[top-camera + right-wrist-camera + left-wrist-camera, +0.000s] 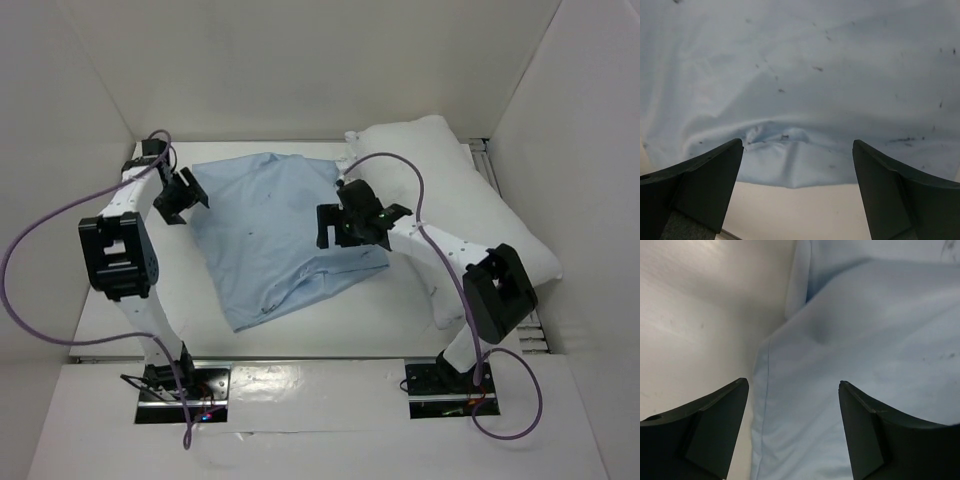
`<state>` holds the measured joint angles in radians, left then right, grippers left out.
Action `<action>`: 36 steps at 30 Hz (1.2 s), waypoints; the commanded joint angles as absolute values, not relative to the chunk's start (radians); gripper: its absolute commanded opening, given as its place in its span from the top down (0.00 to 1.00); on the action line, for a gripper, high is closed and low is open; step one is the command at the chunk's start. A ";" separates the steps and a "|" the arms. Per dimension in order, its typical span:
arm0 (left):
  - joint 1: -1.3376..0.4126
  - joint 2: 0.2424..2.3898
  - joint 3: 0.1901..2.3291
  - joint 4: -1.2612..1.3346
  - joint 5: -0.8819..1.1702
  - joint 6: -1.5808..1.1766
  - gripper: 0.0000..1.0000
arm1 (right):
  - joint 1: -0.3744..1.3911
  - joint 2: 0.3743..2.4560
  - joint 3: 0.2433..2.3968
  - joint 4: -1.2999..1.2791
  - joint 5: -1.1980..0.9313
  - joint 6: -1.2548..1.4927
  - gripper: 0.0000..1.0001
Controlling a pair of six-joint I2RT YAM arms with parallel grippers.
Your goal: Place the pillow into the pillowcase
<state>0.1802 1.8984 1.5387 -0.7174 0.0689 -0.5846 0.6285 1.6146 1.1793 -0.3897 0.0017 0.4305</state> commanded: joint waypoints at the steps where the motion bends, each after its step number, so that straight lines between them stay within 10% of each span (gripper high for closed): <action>1: 0.170 2.020 1.681 -0.733 -0.005 -0.586 0.13 | 0.626 1.575 1.109 -0.451 0.067 0.485 0.01; 15: 0.170 2.374 2.002 -0.726 0.064 -0.595 0.23 | 0.617 1.531 0.907 -0.451 0.066 0.587 0.00; 18: 0.170 2.401 2.035 -0.735 0.097 -0.595 0.52 | 0.617 1.531 0.879 -0.420 0.055 0.597 0.00; 19: 0.179 2.411 2.046 -0.735 0.097 -0.595 0.92 | 0.617 1.531 0.879 -0.401 0.043 0.597 0.00; 23: 0.244 2.370 2.068 -0.744 0.071 -0.630 1.00 | 0.617 1.615 0.902 -0.345 0.034 0.597 0.02; 28: 0.320 2.197 2.002 -0.672 -0.021 -0.684 1.00 | 0.595 1.774 0.995 -0.299 0.044 0.575 0.13; 36: 0.353 2.092 1.914 -0.614 -0.062 -0.691 1.00 | 0.577 1.982 1.231 -0.320 0.120 0.523 0.69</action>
